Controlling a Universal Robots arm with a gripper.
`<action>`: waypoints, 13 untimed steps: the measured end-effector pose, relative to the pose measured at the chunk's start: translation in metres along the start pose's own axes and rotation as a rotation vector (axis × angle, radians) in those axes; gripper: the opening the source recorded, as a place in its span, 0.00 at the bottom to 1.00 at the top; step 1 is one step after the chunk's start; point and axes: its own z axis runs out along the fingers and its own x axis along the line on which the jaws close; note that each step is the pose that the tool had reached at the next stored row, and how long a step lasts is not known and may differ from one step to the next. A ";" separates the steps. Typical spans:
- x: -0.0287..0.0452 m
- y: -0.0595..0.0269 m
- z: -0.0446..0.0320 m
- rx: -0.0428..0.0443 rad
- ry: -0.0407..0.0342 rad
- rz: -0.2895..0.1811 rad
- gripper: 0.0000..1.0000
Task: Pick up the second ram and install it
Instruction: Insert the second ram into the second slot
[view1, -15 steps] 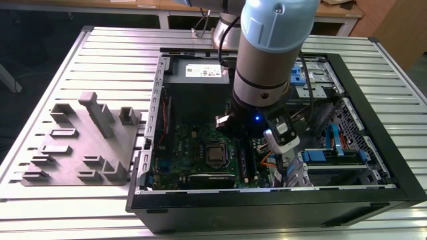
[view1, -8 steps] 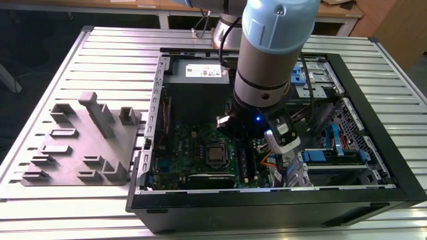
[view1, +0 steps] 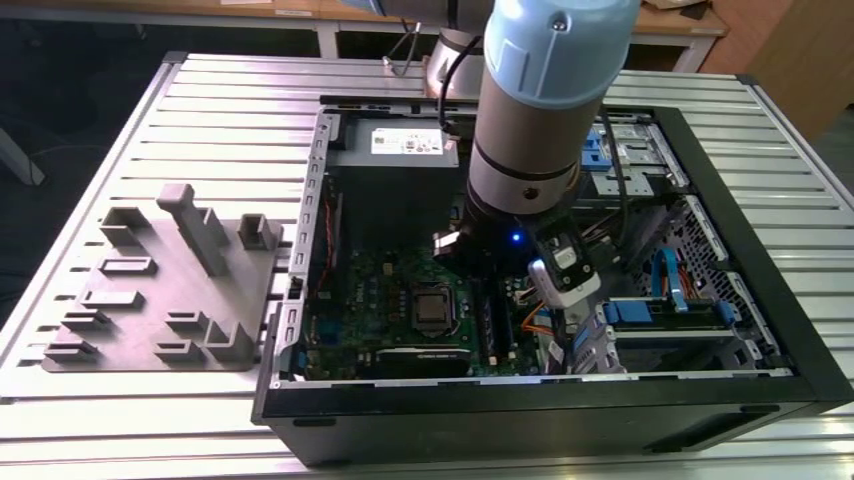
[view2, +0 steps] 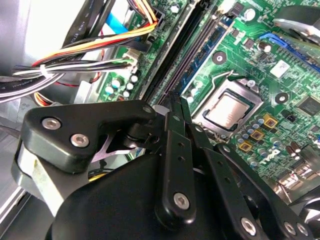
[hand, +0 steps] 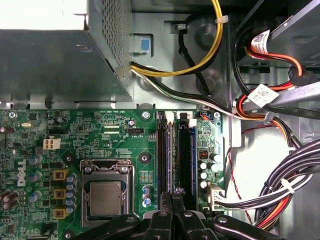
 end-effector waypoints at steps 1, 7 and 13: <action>0.0000 0.0001 -0.0001 -0.0012 0.0000 0.000 0.08; -0.0001 0.0003 -0.0034 -0.0045 0.0000 0.000 0.08; -0.0002 -0.0022 -0.0036 -0.0114 0.0002 0.000 0.08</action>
